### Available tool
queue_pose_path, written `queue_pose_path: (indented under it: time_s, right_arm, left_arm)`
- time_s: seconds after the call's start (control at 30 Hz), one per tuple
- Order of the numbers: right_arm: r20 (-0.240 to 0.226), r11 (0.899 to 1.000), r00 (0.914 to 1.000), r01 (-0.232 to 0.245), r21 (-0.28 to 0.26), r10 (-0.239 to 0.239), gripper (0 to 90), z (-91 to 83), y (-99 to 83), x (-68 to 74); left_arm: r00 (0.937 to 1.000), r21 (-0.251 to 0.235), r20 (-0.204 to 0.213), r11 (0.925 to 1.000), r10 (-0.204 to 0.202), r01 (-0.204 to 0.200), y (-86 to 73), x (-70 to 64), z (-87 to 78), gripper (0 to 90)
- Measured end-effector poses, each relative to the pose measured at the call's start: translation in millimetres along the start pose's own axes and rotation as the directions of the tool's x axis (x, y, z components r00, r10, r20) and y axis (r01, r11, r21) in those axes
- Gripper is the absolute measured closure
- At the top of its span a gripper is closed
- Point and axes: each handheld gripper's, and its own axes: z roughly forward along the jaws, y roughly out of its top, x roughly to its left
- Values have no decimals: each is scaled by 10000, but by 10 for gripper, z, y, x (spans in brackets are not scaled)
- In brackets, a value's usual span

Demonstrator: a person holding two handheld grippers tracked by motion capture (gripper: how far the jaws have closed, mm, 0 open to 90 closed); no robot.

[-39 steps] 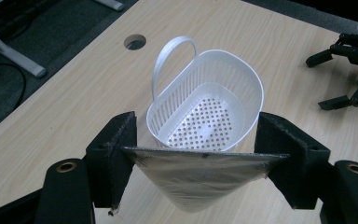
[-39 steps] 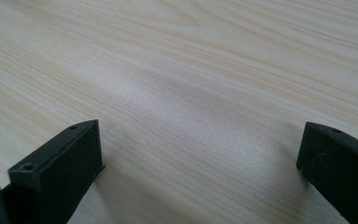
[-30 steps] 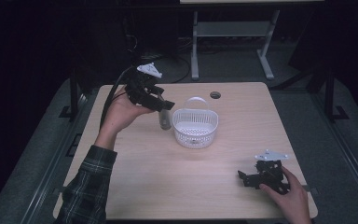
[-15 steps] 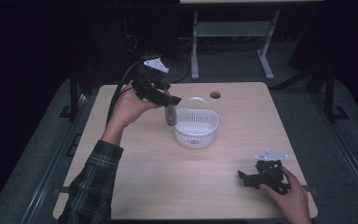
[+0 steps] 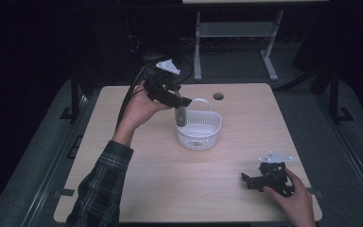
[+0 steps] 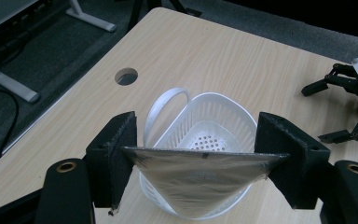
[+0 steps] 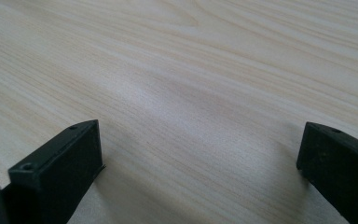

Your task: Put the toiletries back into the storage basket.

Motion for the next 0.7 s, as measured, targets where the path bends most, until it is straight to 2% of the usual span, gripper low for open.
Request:
queue_pose_path:
  time_s: [0.17,0.27,0.43,0.7]
  right_arm:
    - [-9,10000,10000,5,10,-5,0,0,0,-1]
    - [-11,10000,10000,1,7,-1,0,0,0,0]
    - [-15,10000,10000,-10,9,10,0,-1,0,0]
    - [-24,10000,10000,-18,4,18,0,-1,0,1]
  left_arm:
    - [10000,-35,11,10000,41,-41,1,-24,82,293]
    - [9999,170,7,9998,136,-136,-4,-24,125,293]
    - [9997,216,-16,9995,234,-233,-15,-34,194,293]
    - [9999,333,-43,9993,162,-161,-93,-28,294,293]
